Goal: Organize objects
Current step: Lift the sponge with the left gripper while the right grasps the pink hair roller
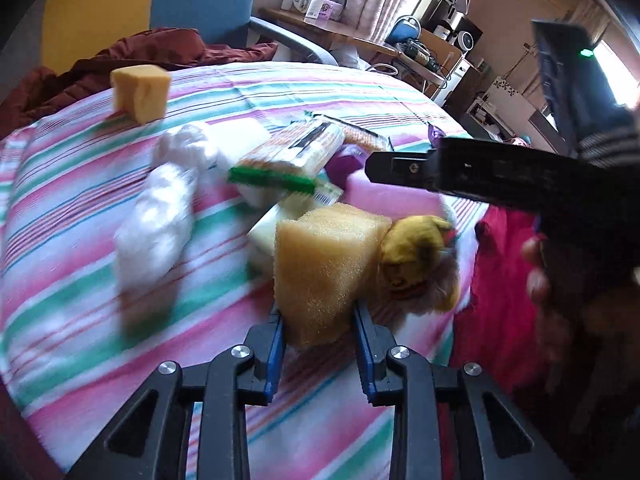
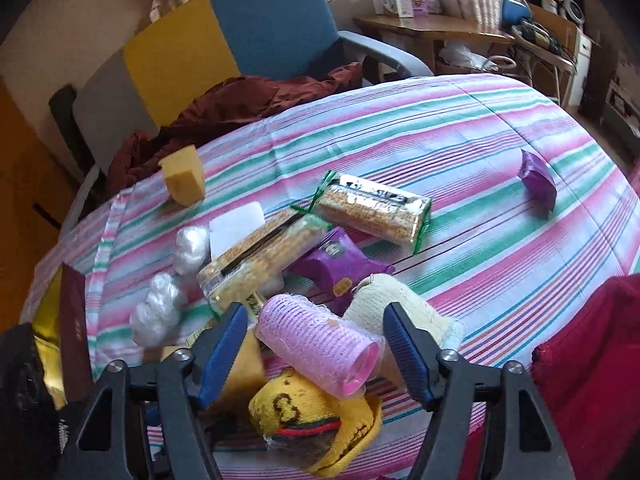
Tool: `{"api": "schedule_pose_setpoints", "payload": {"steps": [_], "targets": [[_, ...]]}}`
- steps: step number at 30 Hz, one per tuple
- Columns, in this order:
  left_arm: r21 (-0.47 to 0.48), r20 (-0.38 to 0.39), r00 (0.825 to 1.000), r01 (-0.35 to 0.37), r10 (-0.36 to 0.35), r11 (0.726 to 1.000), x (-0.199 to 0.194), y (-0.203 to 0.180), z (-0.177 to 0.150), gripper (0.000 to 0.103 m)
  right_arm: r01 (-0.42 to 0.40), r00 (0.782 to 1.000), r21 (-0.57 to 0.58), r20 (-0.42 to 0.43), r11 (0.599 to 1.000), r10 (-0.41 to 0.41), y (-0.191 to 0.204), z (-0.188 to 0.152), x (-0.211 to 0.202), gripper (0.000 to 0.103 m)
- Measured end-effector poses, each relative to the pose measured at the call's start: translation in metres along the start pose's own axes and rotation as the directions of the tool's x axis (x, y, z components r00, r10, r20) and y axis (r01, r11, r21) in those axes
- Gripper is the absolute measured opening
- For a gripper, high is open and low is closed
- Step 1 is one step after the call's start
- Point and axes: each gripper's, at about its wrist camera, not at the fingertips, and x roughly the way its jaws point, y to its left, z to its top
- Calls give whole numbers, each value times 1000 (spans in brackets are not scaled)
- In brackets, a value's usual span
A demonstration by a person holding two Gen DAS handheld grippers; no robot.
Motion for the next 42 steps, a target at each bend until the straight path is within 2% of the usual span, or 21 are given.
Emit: {"api": "schedule_pose_setpoints", "payload": {"steps": [1, 2, 5, 8, 9, 11, 14, 19, 21, 26, 27, 30, 31, 33, 35, 38, 40, 42], "targets": [[-11, -1, 1000, 0, 0, 1000, -5, 4, -5, 31, -21, 1000, -13, -9, 1000, 21, 3, -1, 1, 43], [-24, -2, 1000, -1, 1, 1000, -12, 9, -12, 31, -34, 999, -17, -10, 999, 34, 4, -2, 0, 37], [-47, -1, 1000, -19, 19, 999, -30, 21, -31, 31, -111, 993, -6, -27, 994, 111, 6, -2, 0, 31], [-73, 6, 999, -34, 34, 997, -47, 30, -49, 31, -193, 980, 79, -30, 978, 196, -4, -1, -2, 31], [-79, 7, 999, -36, 37, 996, -51, 32, -53, 31, -191, 981, 104, -16, 976, 194, -9, 0, -4, 31], [-88, 5, 999, -37, 38, 995, -58, 33, -63, 31, -166, 986, 134, 0, 977, 167, -16, 1, -6, 33], [-84, 1, 999, -47, 47, 995, -63, 33, -75, 31, -171, 985, 134, 21, 976, 169, -16, 2, -11, 33], [-91, 12, 998, -58, 59, 994, -62, 34, -72, 33, -172, 985, 87, 20, 981, 170, -4, -1, -14, 36], [-85, 9, 998, -67, 68, 994, -60, 32, -68, 37, -152, 988, 87, -10, 984, 154, -4, -6, -15, 43], [-66, 17, 997, -67, 69, 996, -52, 30, -55, 55, -69, 994, 62, -75, 996, 74, 4, -27, -14, 77], [-63, 19, 998, -67, 68, 996, -50, 30, -52, 57, -57, 994, 47, -86, 997, 60, 6, -29, -13, 78], [-66, 17, 998, -65, 66, 996, -42, 31, -44, 56, -27, 988, -2, -151, 1000, 27, 15, -33, 1, 79], [-72, 13, 998, -60, 61, 996, -40, 32, -44, 49, -2, 983, -20, -184, 1000, -1, 17, -36, 8, 79], [-83, 13, 1000, -27, 28, 996, -41, 33, -45, 33, 50, 976, -53, -211, 997, -60, 20, -39, 16, 67], [-56, 20, 999, -32, 34, 998, -45, 28, -48, 30, 6, 977, -54, -212, 999, -17, 22, -40, 12, 58], [-29, 23, 999, -39, 39, 999, -48, 25, -54, 28, -109, 961, -83, -265, 991, 83, 34, -50, 5, 53], [-37, 22, 999, -37, 38, 999, -51, 26, -58, 28, -167, 950, -102, -283, 981, 132, 42, -58, -2, 51], [-56, 27, 999, -29, 30, 998, -56, 30, -61, 28, -254, 932, -82, -286, 964, 221, 46, -62, -10, 48]]}}
